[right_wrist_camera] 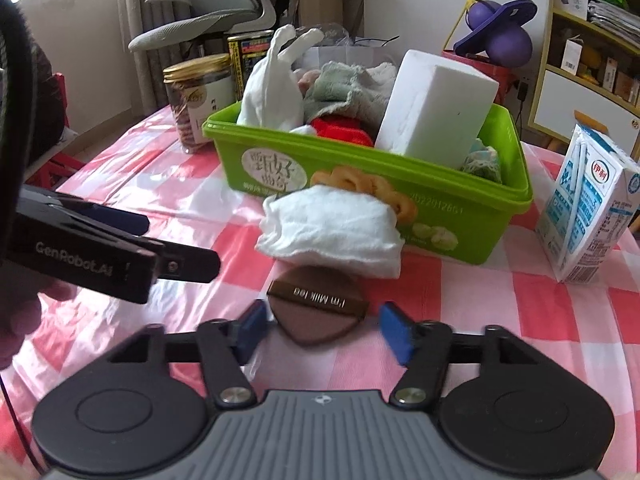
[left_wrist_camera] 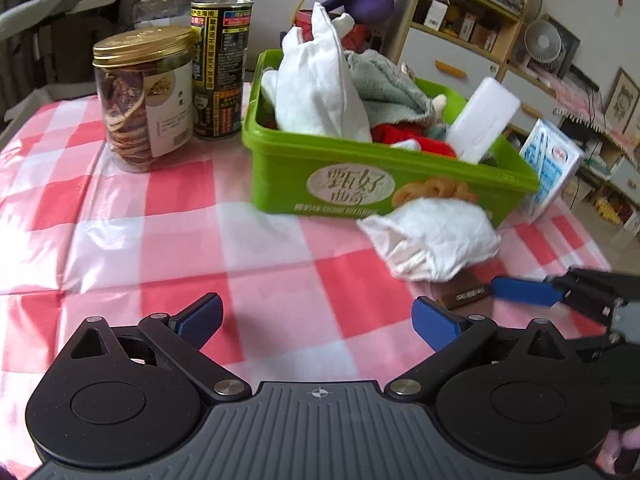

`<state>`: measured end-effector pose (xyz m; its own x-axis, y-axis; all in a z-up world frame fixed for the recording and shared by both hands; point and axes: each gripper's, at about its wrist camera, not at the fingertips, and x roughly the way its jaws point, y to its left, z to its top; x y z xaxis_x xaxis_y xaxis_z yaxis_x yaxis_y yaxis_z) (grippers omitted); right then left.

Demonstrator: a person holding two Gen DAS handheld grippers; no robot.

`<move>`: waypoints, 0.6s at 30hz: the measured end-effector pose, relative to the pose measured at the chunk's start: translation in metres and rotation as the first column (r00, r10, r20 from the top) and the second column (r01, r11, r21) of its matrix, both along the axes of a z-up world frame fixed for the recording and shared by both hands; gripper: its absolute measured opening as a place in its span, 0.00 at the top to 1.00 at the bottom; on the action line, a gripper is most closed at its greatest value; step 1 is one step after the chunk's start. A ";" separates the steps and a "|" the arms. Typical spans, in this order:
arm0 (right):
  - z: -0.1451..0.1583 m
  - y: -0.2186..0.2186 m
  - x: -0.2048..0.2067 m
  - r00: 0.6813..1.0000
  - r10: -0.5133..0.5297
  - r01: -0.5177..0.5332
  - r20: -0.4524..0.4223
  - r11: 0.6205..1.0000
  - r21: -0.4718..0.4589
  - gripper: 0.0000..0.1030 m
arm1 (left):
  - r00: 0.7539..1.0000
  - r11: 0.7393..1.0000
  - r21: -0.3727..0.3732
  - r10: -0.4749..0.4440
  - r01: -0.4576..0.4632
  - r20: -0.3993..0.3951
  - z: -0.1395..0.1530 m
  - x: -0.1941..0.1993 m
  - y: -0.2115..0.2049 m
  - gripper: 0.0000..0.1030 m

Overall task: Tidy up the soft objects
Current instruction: 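Grasp the brown milk tea plush with the right gripper while the left gripper grasps the white cloth bundle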

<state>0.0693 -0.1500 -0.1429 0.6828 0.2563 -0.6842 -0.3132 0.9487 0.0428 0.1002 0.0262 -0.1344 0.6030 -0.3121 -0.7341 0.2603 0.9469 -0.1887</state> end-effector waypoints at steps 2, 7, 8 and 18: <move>0.001 -0.001 0.001 1.000 0.017 -0.017 -0.002 1.000 0.004 0.67 | 1.000 1.000 -0.019 0.000 0.000 0.000 0.002 0.003 -0.005 0.07; 0.003 -0.013 0.000 0.999 0.034 -0.034 -0.010 0.999 0.002 0.69 | 1.000 0.998 -0.053 -0.016 0.016 -0.010 0.002 0.007 -0.021 0.11; 0.003 -0.018 -0.001 0.999 0.031 -0.031 -0.013 1.000 0.001 0.69 | 1.000 0.998 -0.056 -0.027 0.026 -0.009 0.002 0.008 -0.026 0.12; 0.004 -0.062 -0.010 0.999 -0.033 0.032 -0.030 0.999 -0.019 0.69 | 1.000 0.991 -0.129 -0.023 0.025 0.015 0.000 0.020 -0.055 0.23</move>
